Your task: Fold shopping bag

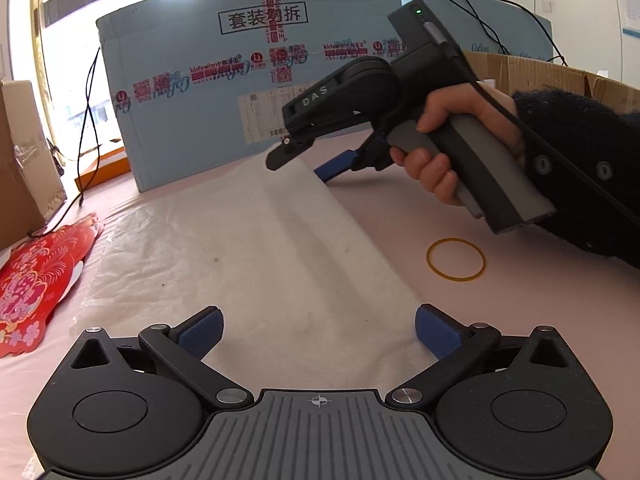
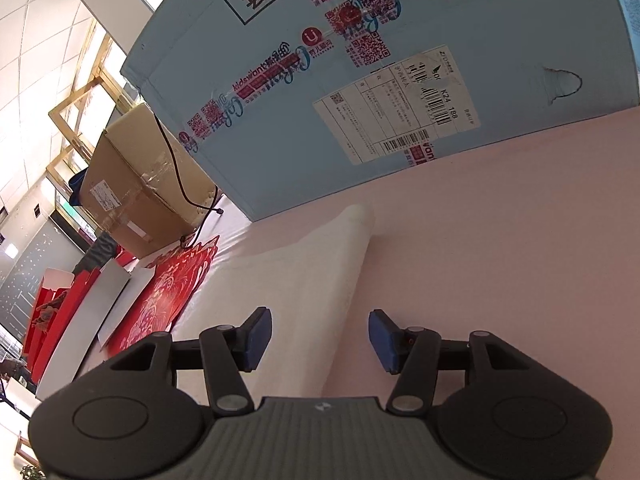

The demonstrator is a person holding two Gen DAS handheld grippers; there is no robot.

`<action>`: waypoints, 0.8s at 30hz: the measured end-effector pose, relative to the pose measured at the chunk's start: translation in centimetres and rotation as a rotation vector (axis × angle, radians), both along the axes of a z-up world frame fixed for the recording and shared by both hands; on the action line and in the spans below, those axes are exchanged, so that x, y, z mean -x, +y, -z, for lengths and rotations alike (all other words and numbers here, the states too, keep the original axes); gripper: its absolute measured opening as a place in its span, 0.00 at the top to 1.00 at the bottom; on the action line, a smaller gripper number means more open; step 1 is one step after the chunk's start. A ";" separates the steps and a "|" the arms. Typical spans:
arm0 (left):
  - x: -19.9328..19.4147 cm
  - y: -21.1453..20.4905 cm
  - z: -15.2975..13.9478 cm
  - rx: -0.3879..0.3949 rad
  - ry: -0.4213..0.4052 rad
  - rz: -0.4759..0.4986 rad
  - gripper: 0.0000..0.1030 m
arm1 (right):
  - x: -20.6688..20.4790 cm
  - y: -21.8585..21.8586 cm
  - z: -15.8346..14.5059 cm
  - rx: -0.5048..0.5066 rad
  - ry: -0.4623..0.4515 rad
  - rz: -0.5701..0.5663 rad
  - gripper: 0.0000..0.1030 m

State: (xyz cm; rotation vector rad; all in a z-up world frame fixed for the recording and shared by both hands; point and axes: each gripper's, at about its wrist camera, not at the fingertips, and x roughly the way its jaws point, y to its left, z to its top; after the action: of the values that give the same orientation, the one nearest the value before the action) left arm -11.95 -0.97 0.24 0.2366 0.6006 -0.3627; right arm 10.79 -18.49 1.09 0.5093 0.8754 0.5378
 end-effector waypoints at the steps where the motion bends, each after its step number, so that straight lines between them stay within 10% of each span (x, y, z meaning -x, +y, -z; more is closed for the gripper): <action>1: 0.0 0.0 0.0 0.002 0.002 0.000 0.00 | -0.6 0.2 0.1 -0.009 0.011 0.011 0.46; 7: -0.5 0.5 0.0 0.033 0.027 0.001 0.00 | -1.7 1.0 0.4 0.059 0.020 0.035 0.90; 15: 1.0 -0.2 -0.7 -0.006 -0.075 -0.001 0.00 | 0.4 -1.7 -0.7 0.044 -0.034 0.087 0.97; 19: 3.4 -2.1 -2.0 0.037 -0.135 0.104 0.00 | 3.1 -4.5 -1.8 0.048 -0.057 0.158 0.97; 24: 5.5 -6.2 -0.9 -0.090 -0.135 0.244 0.00 | 8.0 -8.9 -2.8 0.042 -0.040 0.310 0.97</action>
State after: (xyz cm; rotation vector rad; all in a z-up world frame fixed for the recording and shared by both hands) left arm -17.47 -7.19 1.14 0.4190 0.4557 -0.5512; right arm 2.80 -27.39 3.88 0.5811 0.7506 0.2455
